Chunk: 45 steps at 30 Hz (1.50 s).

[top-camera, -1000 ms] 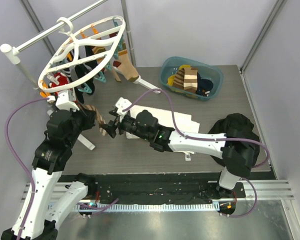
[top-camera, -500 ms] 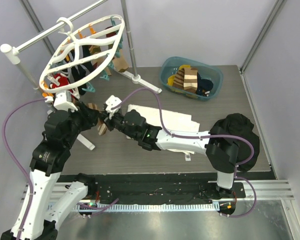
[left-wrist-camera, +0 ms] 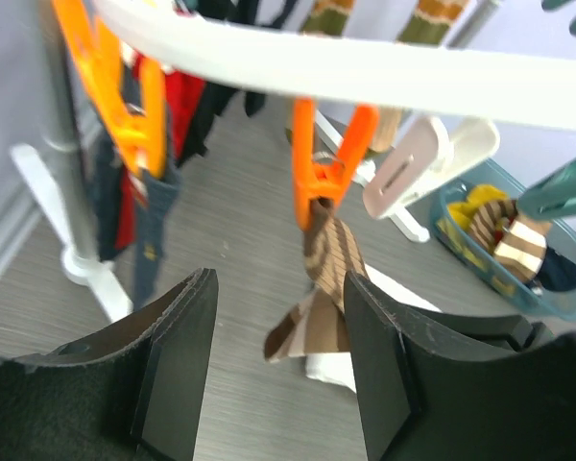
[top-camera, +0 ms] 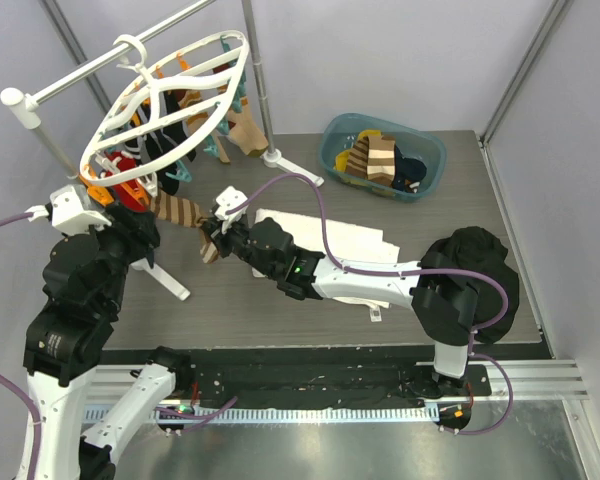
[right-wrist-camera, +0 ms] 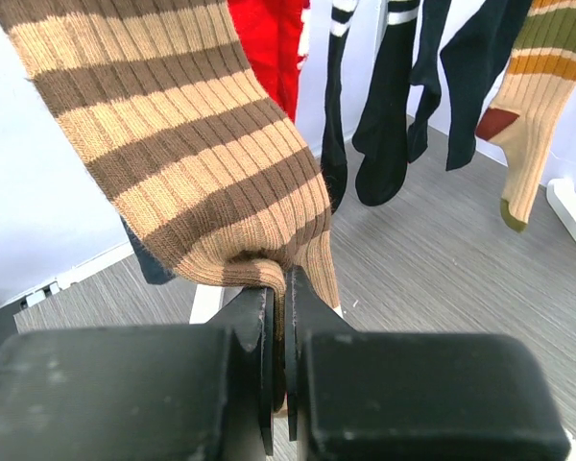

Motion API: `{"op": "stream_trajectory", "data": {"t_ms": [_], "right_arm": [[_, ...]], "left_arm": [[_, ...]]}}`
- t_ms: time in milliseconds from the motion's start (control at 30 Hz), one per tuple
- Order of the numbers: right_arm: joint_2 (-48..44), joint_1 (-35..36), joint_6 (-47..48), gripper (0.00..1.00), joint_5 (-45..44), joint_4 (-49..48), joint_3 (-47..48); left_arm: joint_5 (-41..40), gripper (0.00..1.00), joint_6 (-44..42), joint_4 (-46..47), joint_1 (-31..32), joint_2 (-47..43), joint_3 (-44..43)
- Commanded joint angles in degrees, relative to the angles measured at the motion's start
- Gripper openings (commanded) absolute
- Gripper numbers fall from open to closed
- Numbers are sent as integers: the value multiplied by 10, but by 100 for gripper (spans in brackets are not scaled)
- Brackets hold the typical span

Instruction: Remove the socks clipped to the hanger

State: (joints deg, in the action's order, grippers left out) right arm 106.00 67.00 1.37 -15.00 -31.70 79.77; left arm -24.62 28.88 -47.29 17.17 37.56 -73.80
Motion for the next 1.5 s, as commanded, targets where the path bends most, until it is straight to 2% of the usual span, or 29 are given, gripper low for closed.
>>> {"op": "stream_trajectory", "data": {"t_ms": [0,267,467,700,1467], "right_arm": [[-40,1,-7,1,-14,-38,-2],[-44,1,-7,1,-15,-42,-9],[-47,1,-11,1,-10,-44,-11],[-50,1,-13,1,-4,-42,-14],[-60,1,-13,1,7,-46,-24]], "left_arm": [[-60,59,-30,-22,-2,11,-38],[-82,56,-31,-28,-2,33,-87],[-35,52,-29,-13,-2,52,-93],[-9,51,-34,22,-2,53,-81],[-27,51,-75,114,-2,87,-35]]}}
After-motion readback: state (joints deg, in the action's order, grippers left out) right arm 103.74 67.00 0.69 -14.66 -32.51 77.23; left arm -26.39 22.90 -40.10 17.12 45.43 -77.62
